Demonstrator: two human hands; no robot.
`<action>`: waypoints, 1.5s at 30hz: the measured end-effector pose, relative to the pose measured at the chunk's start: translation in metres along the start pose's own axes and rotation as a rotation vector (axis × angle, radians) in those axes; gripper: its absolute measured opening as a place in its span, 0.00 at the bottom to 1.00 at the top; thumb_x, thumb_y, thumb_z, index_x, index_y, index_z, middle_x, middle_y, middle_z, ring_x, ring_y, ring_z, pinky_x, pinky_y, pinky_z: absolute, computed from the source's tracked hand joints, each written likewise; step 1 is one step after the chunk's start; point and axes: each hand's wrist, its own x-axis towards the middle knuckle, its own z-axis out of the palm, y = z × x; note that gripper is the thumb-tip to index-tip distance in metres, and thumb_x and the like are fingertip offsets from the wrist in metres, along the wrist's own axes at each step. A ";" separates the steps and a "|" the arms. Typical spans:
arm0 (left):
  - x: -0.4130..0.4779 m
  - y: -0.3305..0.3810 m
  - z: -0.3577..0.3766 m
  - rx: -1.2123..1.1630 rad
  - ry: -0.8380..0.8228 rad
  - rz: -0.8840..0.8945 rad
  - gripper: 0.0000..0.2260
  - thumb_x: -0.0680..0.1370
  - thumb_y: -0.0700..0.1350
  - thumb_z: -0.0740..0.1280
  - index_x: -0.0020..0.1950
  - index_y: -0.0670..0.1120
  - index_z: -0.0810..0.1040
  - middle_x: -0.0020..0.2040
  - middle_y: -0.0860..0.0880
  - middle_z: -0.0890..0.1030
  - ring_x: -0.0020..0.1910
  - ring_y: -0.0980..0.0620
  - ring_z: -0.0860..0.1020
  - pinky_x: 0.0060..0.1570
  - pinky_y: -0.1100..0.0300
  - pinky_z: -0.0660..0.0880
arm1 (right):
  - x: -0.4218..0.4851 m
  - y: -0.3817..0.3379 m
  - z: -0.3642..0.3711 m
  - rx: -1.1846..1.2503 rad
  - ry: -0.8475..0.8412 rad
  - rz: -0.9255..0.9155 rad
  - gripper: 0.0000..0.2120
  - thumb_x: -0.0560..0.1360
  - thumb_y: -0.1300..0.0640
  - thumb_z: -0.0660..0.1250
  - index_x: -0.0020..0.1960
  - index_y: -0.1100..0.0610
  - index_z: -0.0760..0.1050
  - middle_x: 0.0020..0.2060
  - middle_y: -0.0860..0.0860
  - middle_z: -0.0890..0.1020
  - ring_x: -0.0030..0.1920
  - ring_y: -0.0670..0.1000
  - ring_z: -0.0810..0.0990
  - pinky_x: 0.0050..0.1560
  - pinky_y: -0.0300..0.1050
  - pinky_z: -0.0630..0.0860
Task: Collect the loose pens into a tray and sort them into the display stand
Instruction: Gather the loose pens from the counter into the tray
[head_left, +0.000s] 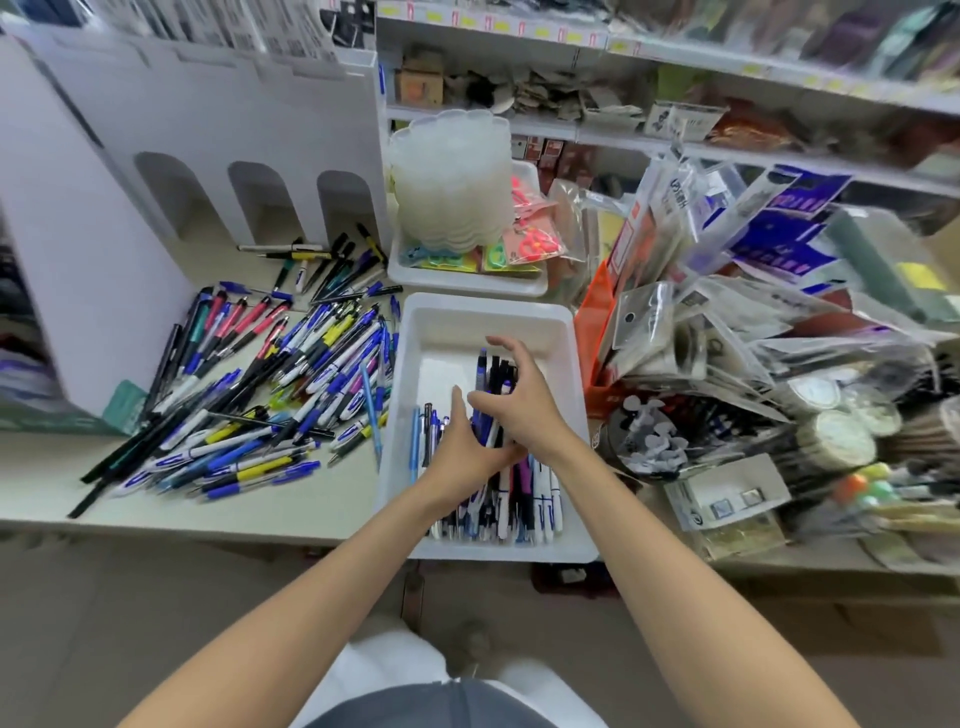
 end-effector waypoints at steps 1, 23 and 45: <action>-0.002 0.000 -0.001 0.001 -0.013 0.033 0.35 0.74 0.46 0.76 0.76 0.49 0.61 0.65 0.56 0.76 0.65 0.59 0.75 0.53 0.72 0.72 | -0.001 0.002 0.004 0.014 0.014 -0.008 0.27 0.71 0.67 0.69 0.67 0.48 0.70 0.54 0.47 0.76 0.43 0.49 0.76 0.45 0.43 0.76; 0.006 -0.019 -0.025 0.244 0.109 0.212 0.28 0.80 0.45 0.67 0.78 0.54 0.62 0.74 0.53 0.68 0.73 0.55 0.64 0.73 0.51 0.63 | 0.009 0.023 -0.040 -0.054 0.070 0.044 0.23 0.73 0.70 0.62 0.62 0.49 0.69 0.44 0.53 0.73 0.31 0.50 0.67 0.33 0.44 0.67; 0.032 -0.076 -0.002 0.719 0.271 0.286 0.21 0.85 0.52 0.54 0.77 0.49 0.65 0.77 0.48 0.66 0.78 0.50 0.59 0.78 0.49 0.46 | -0.005 0.090 -0.013 -0.523 0.133 0.067 0.18 0.83 0.57 0.56 0.72 0.58 0.68 0.74 0.53 0.65 0.77 0.53 0.58 0.77 0.50 0.55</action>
